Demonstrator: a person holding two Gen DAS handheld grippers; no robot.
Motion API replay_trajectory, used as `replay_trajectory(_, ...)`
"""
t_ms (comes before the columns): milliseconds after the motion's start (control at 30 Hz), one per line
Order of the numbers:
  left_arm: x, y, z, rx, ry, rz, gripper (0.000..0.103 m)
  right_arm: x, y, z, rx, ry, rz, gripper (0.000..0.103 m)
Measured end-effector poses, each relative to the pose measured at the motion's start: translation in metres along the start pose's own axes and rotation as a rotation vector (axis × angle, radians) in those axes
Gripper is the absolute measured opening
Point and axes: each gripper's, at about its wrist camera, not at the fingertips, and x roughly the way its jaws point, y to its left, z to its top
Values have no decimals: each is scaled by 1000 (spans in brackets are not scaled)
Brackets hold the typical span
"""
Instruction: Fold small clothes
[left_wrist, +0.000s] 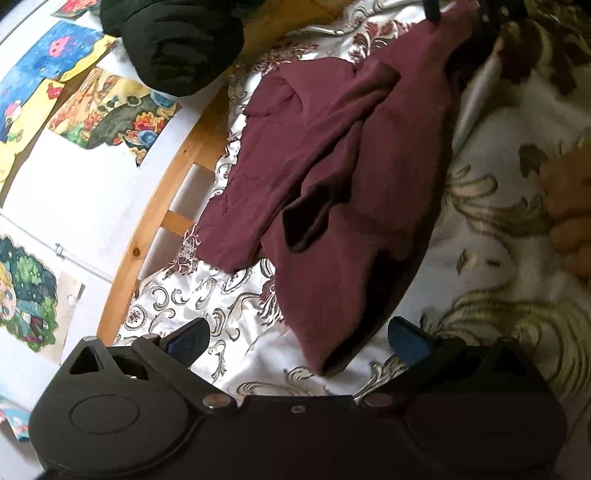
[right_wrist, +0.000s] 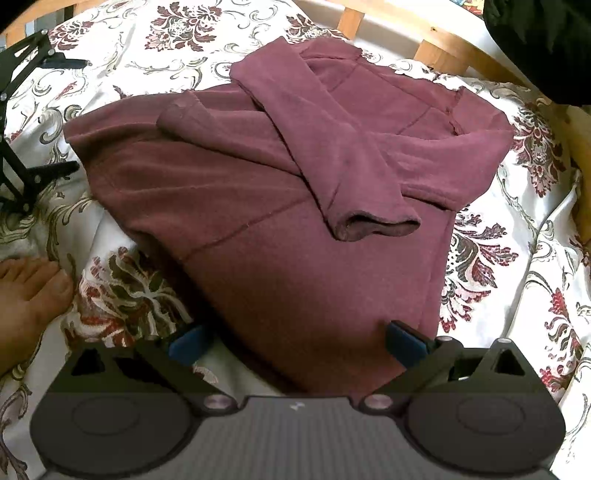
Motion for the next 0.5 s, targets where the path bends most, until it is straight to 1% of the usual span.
replay_trajectory(133,3,-2,0,7,4,27,103,0,2,1,-6,-3,-2,103)
replay_trajectory(200,2,-6,1,31,-15,57,102,0,1,0,-4,-5,-1,103)
replay_trajectory(233,1,-8,2,47,-29,71,101,0,1,0,-3,-5,0,103)
replay_trajectory(333,-1,-14,2,91,-64,82,89,0,1,-1,-8,-7,0,103)
replay_trajectory(367,-2,-15,2,101,-75,77,82,0,1,-2,-17,-8,-3,103)
replay_trajectory(400,-3,-15,2,111,-87,71,78,0,2,-3,-27,-11,-6,103)
replay_trajectory(467,-4,-17,1,128,-103,67,62,1,4,-5,-44,-17,-6,102)
replay_trajectory(500,-4,-16,0,126,-109,61,58,1,4,-5,-48,-20,-5,102)
